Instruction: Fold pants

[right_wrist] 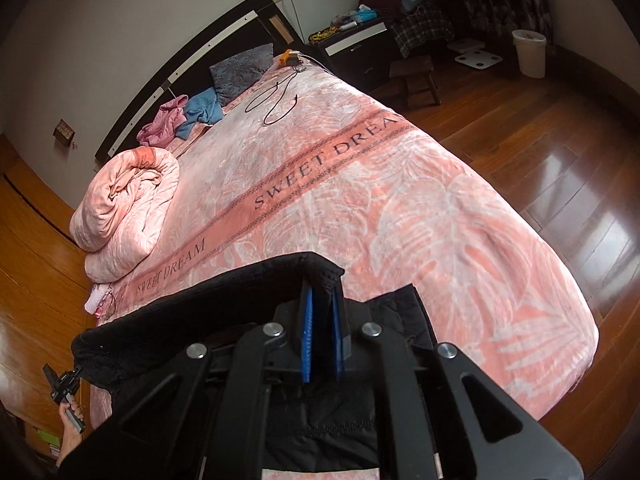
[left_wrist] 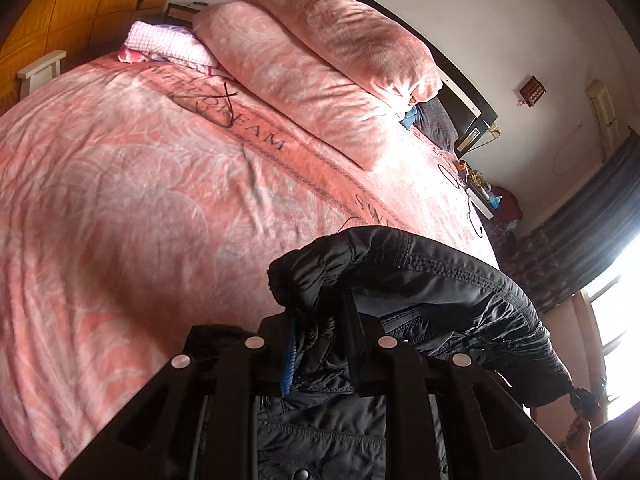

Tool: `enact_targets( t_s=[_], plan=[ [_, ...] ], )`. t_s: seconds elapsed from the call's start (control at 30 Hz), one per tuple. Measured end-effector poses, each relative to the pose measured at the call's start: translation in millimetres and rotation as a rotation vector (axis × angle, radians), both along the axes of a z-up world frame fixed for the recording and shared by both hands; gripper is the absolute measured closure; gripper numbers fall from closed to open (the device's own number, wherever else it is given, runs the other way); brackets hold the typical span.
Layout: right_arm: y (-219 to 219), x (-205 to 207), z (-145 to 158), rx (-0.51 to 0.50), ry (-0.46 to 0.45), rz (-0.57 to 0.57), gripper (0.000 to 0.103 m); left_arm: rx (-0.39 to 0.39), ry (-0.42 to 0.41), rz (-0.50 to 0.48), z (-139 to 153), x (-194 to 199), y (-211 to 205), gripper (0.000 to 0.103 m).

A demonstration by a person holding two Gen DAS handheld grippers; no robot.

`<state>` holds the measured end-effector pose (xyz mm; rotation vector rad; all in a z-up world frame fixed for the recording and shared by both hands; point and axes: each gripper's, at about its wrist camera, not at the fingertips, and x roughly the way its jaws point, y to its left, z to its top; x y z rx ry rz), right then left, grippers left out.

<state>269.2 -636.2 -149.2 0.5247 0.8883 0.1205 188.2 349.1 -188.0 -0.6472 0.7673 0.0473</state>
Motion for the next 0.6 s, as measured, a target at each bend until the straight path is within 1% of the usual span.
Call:
enact_targets(
  t_s=[0.07,0.13,0.23,0.33,0.4,0.43,0.47,0.5,0.53,0.57,0.6],
  plan=[
    [0,-18,-7,0.001,0.006,-0.02,0.095,-0.001,0.008,0.002,-4,-10,-1,0.081],
    [3,-33,-11,-0.018,0.013,-0.029,0.094,0.012,0.011,-0.002,-7,-20,-3,0.08],
    [4,-55,-21,-0.012,0.016,-0.052,0.092,0.006,0.019,0.001,-13,-35,-4,0.078],
    [5,-76,-34,-0.01,0.037,-0.065,0.089,0.045,0.037,-0.002,-19,-47,-8,0.071],
    [7,-88,-47,-0.01,0.063,-0.069,0.085,0.089,0.054,-0.002,-22,-55,-10,0.059],
    [8,-94,-54,-0.012,0.081,-0.073,0.084,0.123,0.068,-0.002,-23,-60,-12,0.054],
    [10,-98,-62,-0.017,0.105,-0.073,0.083,0.172,0.093,0.006,-26,-63,-14,0.034],
    [11,-103,-70,-0.021,0.127,-0.076,0.079,0.238,0.131,0.017,-28,-66,-17,0.013],
    [11,-107,-78,-0.023,0.152,-0.084,0.069,0.307,0.167,0.026,-31,-69,-21,0.007],
    [10,-112,-85,-0.014,0.174,-0.091,0.064,0.36,0.203,0.022,-36,-71,-25,0.005],
    [9,-117,-92,0.0,0.188,-0.099,0.06,0.399,0.253,0.02,-42,-72,-27,0.005]
  ],
)
